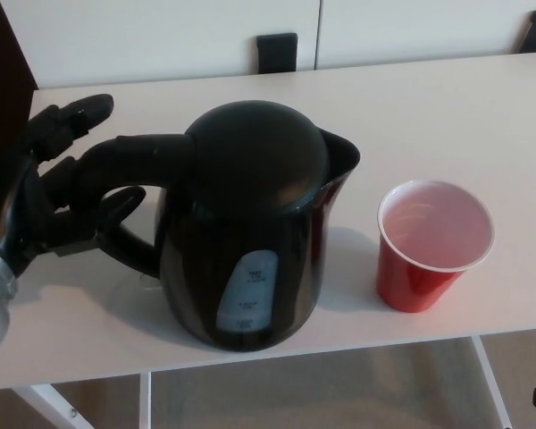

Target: The robot walk towards a table in front and uses its left hand to pick up the pot from the base and pour water to the cup on the right hand side

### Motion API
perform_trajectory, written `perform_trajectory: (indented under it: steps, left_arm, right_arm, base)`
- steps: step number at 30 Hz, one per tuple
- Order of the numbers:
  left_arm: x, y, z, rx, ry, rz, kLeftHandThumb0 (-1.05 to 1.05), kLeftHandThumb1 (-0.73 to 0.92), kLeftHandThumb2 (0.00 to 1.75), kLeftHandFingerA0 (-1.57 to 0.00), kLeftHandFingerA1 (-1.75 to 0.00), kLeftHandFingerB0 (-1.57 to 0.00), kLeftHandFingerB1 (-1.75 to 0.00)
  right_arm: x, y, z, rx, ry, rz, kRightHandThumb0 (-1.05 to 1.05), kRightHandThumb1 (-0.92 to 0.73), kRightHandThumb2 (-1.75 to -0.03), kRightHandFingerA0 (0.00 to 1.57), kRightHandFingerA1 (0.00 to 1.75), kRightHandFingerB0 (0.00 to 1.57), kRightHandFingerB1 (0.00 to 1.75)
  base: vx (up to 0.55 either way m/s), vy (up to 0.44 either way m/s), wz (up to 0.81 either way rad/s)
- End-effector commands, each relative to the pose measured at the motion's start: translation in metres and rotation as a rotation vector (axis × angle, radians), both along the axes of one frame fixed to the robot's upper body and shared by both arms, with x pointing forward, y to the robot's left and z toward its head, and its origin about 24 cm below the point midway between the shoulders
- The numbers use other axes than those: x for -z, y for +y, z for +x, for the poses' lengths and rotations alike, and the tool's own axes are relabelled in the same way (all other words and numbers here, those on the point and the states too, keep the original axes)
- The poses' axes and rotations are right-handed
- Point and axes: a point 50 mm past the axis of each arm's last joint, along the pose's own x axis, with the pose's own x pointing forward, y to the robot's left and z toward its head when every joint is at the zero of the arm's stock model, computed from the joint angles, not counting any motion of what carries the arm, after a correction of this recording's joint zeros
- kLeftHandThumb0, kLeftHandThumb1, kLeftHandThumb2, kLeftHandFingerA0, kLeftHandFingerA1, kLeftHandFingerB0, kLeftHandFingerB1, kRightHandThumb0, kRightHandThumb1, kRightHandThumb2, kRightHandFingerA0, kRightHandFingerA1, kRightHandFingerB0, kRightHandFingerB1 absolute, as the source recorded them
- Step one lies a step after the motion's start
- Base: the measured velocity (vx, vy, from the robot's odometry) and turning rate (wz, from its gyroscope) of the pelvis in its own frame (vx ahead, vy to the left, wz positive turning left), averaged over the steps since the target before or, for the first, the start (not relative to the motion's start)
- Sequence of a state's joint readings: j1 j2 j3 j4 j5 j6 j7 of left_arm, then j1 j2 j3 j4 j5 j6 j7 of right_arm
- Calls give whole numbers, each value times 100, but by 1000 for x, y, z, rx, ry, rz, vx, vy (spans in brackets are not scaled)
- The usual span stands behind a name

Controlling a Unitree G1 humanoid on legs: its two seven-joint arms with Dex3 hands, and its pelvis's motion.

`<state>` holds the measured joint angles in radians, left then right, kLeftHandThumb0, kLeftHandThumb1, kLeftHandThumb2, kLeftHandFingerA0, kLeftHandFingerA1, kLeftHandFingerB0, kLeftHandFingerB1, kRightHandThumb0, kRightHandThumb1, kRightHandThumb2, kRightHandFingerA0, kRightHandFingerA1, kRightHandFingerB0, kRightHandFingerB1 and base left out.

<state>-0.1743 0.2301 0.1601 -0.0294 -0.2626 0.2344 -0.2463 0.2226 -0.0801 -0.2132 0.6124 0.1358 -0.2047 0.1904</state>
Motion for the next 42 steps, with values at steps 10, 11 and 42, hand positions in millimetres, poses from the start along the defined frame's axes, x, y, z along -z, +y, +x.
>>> perform_trajectory:
  steps: [10, 11, 42]
  left_arm:
    - [10, -11, -2, 10, 42, 10, -39, 41, 61, -34, -42, -30, -39]
    - [10, -11, -2, 11, 43, 8, -39, 41, 61, -34, -42, -30, -39]
    - [31, -26, 28, -475, -31, 166, -13, 55, 53, -88, -173, -70, -153]
  right_arm:
    - [-4, -3, 5, 17, -9, 5, -57, -53, -78, 22, 49, 6, 39]
    - [-4, -3, 5, 16, -9, 6, -57, -53, -78, 22, 49, 6, 39]
    - [-12, -3, 17, 14, -68, 25, -56, -54, -77, 24, 48, 7, 40]
  base:
    - [0, 0, 0]
    - [0, 0, 0]
    - [0, 0, 0]
